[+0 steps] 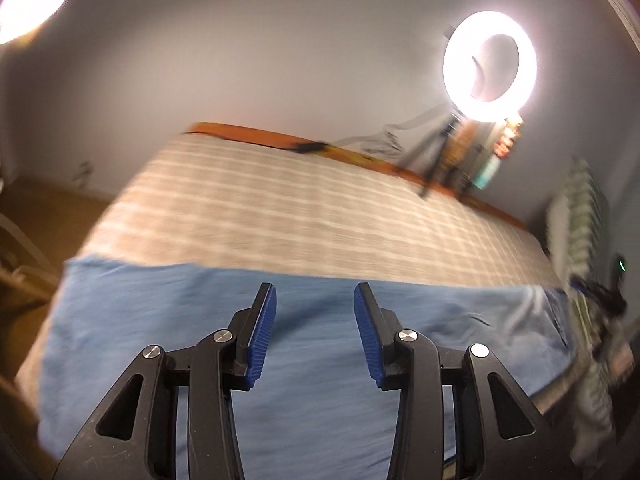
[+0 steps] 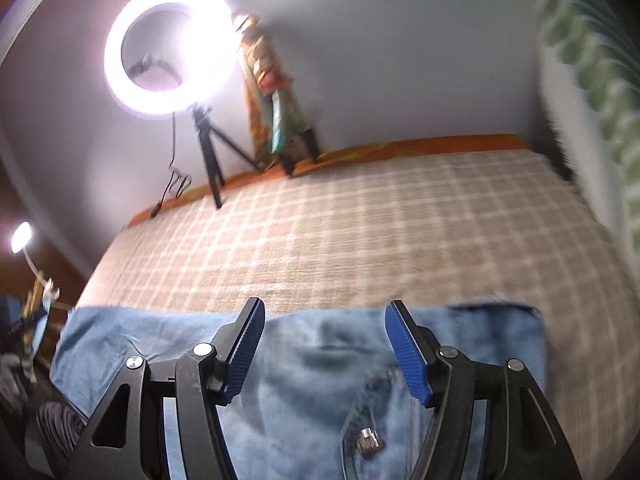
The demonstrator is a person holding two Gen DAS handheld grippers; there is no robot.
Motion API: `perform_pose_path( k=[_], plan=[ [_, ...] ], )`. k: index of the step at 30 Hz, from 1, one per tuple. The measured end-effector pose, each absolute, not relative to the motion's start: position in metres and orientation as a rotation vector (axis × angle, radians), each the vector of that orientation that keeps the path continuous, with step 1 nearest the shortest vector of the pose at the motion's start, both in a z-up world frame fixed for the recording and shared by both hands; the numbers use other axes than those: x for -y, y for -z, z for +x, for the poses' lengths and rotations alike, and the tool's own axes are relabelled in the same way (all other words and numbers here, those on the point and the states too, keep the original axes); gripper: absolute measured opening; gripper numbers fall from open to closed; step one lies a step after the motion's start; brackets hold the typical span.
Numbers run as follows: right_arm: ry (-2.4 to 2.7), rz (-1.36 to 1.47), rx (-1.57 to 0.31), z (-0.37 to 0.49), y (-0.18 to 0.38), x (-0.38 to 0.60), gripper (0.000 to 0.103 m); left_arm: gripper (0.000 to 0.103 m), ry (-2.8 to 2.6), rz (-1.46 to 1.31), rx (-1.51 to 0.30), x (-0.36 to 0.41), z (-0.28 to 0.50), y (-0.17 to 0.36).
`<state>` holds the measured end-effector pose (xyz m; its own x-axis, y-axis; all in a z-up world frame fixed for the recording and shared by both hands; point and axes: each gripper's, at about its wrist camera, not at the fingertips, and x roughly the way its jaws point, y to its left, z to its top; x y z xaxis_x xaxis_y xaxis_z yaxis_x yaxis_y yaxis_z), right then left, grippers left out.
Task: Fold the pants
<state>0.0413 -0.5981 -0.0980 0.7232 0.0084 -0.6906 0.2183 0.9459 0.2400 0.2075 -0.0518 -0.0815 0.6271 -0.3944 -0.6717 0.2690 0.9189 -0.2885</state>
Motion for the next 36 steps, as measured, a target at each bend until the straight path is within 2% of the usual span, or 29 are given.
perform_pose_path(
  k=[6,8,16,18,19,21,23,29,32,36],
  plan=[
    [-0.008,0.269,-0.865,0.091,0.12,0.583,0.067,0.04,0.544,-0.071,-0.875,0.126,0.227,0.089],
    [-0.076,0.278,-0.905,0.105,0.129,0.579,0.067,0.044,0.595,-0.054,-0.894,0.149,0.232,0.09],
    [-0.236,0.176,-1.016,0.129,0.153,0.555,0.068,0.044,0.714,-0.008,-0.962,0.224,0.253,0.102],
    [-0.247,0.134,-1.04,0.13,0.159,0.549,0.054,0.044,0.746,0.009,-0.98,0.244,0.259,0.104],
    [-0.256,0.121,-1.05,0.129,0.161,0.546,0.033,0.044,0.754,0.017,-0.984,0.251,0.261,0.105],
    [-0.253,0.082,-1.056,0.124,0.165,0.538,0.028,0.044,0.775,0.048,-0.983,0.27,0.262,0.105],
    [-0.247,0.052,-1.055,0.117,0.166,0.532,0.018,0.044,0.81,0.076,-0.977,0.29,0.261,0.102],
    [-0.212,-0.011,-0.983,0.076,0.154,0.517,0.008,0.044,0.883,0.094,-0.992,0.338,0.258,0.105],
    [-0.196,-0.119,-0.93,0.047,0.147,0.497,0.007,0.044,0.932,0.107,-1.013,0.36,0.248,0.114],
    [-0.199,-0.127,-0.953,0.025,0.158,0.486,0.009,0.044,1.0,0.18,-1.062,0.383,0.225,0.136]
  ],
)
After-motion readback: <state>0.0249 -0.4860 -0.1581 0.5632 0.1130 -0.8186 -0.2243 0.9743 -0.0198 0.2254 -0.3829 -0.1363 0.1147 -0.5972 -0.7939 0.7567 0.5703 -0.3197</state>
